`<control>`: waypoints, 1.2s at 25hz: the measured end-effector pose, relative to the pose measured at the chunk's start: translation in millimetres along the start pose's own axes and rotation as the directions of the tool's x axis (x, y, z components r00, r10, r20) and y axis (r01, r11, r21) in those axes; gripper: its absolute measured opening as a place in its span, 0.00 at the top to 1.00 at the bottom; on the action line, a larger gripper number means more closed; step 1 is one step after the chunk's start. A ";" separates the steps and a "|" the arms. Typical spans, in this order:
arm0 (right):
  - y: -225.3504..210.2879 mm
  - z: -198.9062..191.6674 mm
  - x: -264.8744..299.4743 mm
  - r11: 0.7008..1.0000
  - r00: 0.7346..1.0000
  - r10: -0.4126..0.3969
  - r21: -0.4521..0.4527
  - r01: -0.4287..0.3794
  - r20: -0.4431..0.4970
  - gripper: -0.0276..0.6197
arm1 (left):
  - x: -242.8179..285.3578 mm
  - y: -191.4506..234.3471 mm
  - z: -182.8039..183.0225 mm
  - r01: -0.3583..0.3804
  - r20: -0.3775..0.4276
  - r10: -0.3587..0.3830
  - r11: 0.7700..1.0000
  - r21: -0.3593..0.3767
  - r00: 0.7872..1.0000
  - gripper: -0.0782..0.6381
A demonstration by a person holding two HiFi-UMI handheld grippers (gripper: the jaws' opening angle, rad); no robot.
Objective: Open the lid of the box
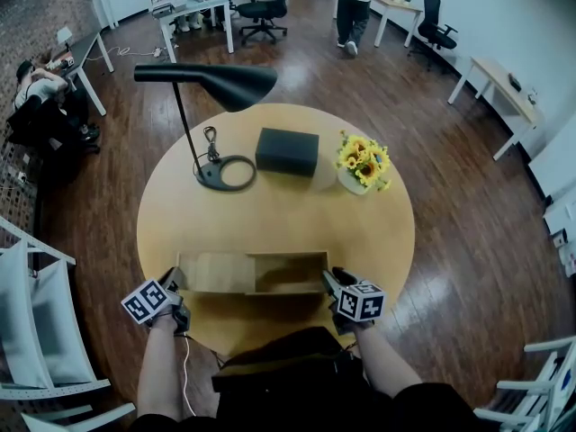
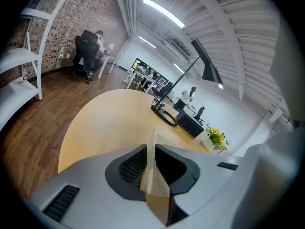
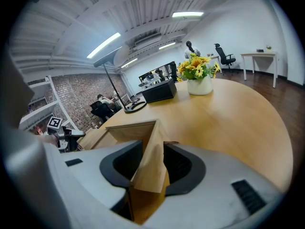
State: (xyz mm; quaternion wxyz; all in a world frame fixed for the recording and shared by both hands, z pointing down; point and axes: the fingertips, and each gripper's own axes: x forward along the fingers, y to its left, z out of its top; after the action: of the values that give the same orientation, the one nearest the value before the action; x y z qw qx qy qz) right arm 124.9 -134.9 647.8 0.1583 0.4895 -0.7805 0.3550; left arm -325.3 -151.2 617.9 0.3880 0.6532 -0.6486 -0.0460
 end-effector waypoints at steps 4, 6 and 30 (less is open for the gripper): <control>3.0 0.1 -0.9 1.000 1.000 0.008 0.001 -0.008 0.000 0.74 | -3.6 6.2 0.3 -0.013 0.004 0.013 1.000 -0.007 1.000 0.82; 3.2 -0.3 -0.8 1.000 1.000 0.009 0.002 -0.009 -0.002 0.74 | -3.9 7.7 0.5 -0.019 0.006 0.019 1.000 -0.004 1.000 0.82; -9.8 51.6 -38.6 0.999 0.978 -0.025 0.038 0.018 0.208 0.74 | -37.1 3.3 46.6 -0.059 0.276 0.031 0.994 0.093 0.961 0.63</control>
State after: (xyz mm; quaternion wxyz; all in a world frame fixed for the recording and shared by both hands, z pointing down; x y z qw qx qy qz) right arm 156.8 -148.9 592.7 0.0706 0.5353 -0.7809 0.3141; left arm -359.9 -138.8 570.9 0.2623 0.6444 -0.7121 -0.0945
